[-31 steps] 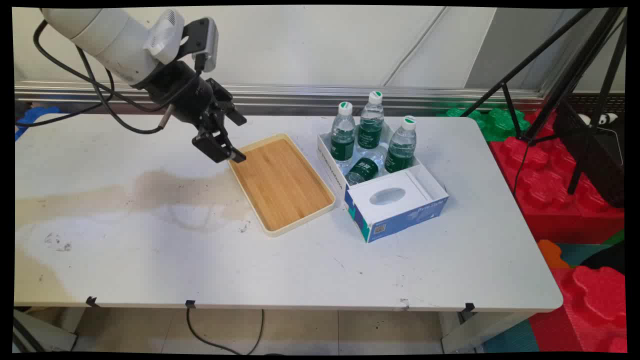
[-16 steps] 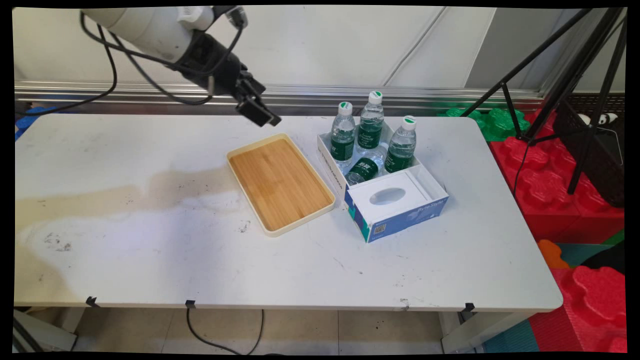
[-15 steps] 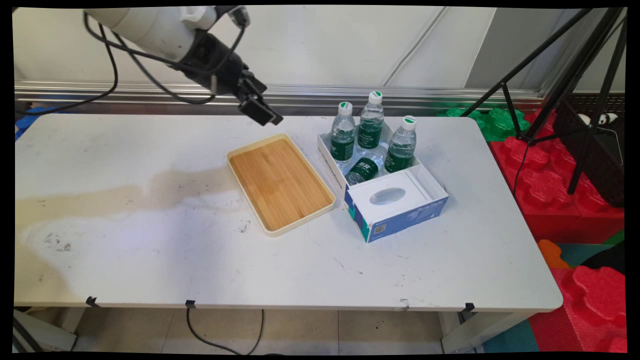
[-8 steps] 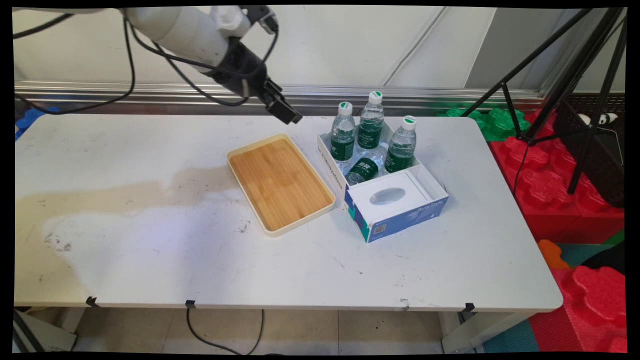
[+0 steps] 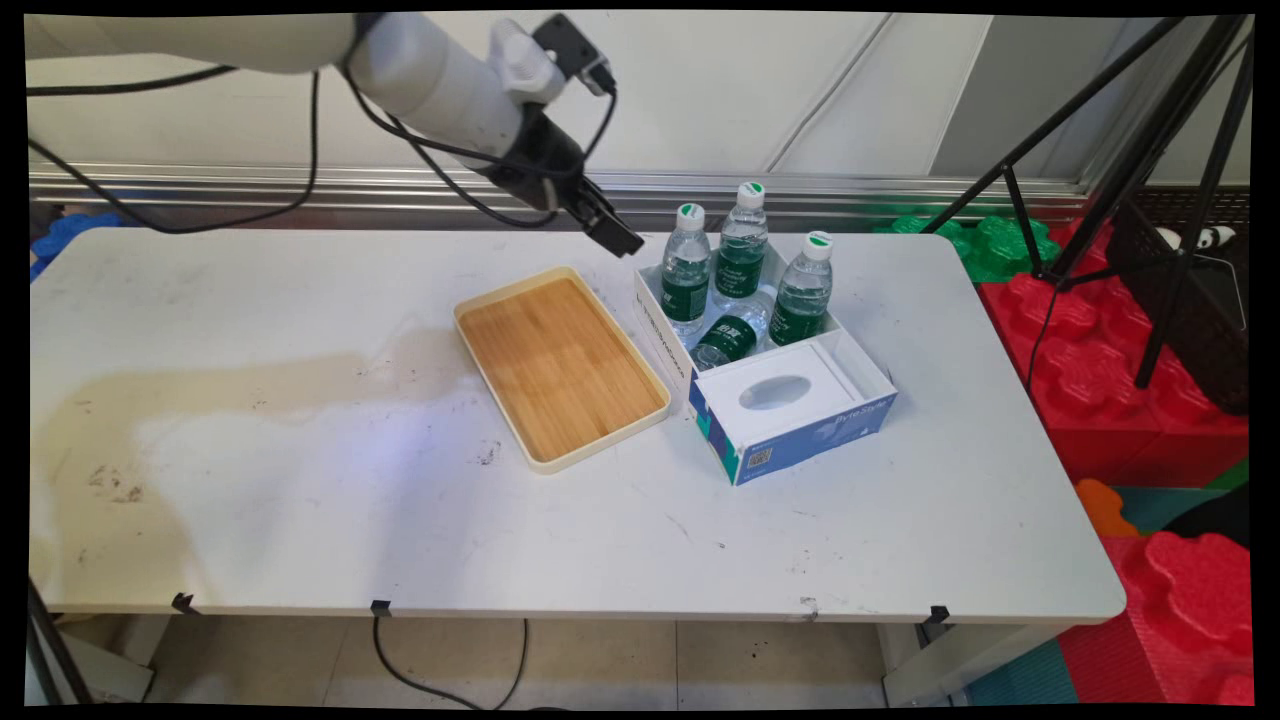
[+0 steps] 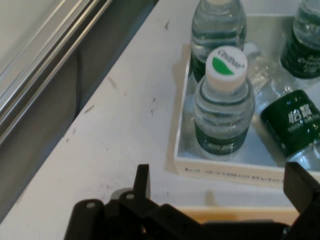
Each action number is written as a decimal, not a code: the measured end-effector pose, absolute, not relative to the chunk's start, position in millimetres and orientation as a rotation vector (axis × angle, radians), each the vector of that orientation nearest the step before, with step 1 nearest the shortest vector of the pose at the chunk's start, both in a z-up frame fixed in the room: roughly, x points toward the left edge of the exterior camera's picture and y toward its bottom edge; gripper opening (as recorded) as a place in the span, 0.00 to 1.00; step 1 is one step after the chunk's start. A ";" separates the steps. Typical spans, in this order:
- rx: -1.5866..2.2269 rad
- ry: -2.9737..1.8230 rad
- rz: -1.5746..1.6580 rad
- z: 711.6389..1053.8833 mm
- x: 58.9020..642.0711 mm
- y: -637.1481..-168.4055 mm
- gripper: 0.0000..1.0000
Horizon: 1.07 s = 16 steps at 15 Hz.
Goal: Pick up the green bottle from the white box
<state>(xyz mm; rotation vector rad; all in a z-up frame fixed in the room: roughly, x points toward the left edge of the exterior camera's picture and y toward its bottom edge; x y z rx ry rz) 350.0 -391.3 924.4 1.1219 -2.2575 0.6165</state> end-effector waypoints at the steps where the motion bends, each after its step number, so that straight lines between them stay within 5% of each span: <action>1: 1.119 -2.257 0.615 918.5 345.8 -396.7 1.00; 16: 1.061 -2.242 0.594 850.8 299.1 -457.9 1.00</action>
